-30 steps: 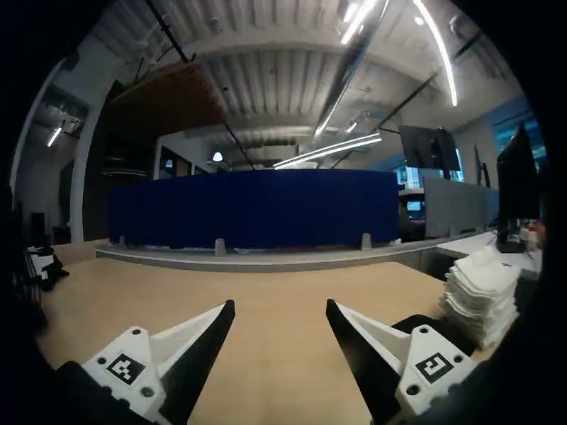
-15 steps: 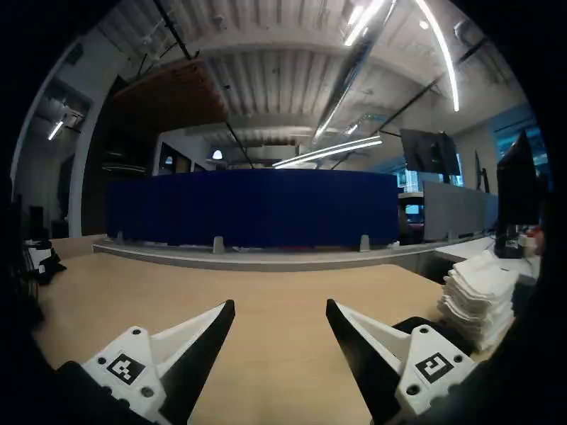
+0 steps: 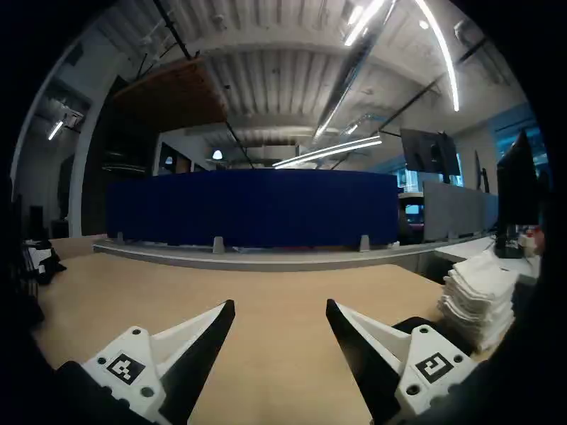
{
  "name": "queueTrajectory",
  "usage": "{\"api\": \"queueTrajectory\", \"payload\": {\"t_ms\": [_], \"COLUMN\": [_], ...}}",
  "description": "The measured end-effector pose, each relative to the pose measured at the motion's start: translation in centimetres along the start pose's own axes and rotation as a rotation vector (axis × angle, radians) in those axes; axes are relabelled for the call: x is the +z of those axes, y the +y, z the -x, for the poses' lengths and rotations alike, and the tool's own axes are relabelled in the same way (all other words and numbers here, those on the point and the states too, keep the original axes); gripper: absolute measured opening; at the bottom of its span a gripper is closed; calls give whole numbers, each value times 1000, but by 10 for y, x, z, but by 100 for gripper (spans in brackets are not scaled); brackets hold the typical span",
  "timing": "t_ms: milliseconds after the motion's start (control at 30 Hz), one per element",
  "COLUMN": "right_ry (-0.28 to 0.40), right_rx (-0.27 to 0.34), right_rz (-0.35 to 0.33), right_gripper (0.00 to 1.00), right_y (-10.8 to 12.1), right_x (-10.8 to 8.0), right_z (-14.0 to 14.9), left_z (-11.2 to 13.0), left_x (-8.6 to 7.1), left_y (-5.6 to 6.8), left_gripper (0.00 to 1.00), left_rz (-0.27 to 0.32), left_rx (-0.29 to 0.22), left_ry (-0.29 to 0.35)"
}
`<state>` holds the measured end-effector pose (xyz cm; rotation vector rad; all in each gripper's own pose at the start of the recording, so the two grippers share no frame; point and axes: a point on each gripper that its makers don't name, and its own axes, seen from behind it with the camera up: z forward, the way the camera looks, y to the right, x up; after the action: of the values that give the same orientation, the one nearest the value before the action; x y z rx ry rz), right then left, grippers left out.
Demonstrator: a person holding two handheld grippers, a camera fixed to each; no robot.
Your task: Fold towel
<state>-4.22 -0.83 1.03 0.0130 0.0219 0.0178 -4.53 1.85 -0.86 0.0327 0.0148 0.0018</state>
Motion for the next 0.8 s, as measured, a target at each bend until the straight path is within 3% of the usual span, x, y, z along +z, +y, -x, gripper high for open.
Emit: {"api": "queueTrajectory", "payload": {"t_ms": [800], "right_ry": [0], "right_rx": [0], "right_rz": [0], "right_gripper": [100], "right_y": [-1], "right_x": [-4], "right_z": [0], "left_z": [-1], "left_x": [-3], "left_y": [0], "left_gripper": [93], "left_rz": [0], "left_rx": [-3], "left_ry": [-1]}}
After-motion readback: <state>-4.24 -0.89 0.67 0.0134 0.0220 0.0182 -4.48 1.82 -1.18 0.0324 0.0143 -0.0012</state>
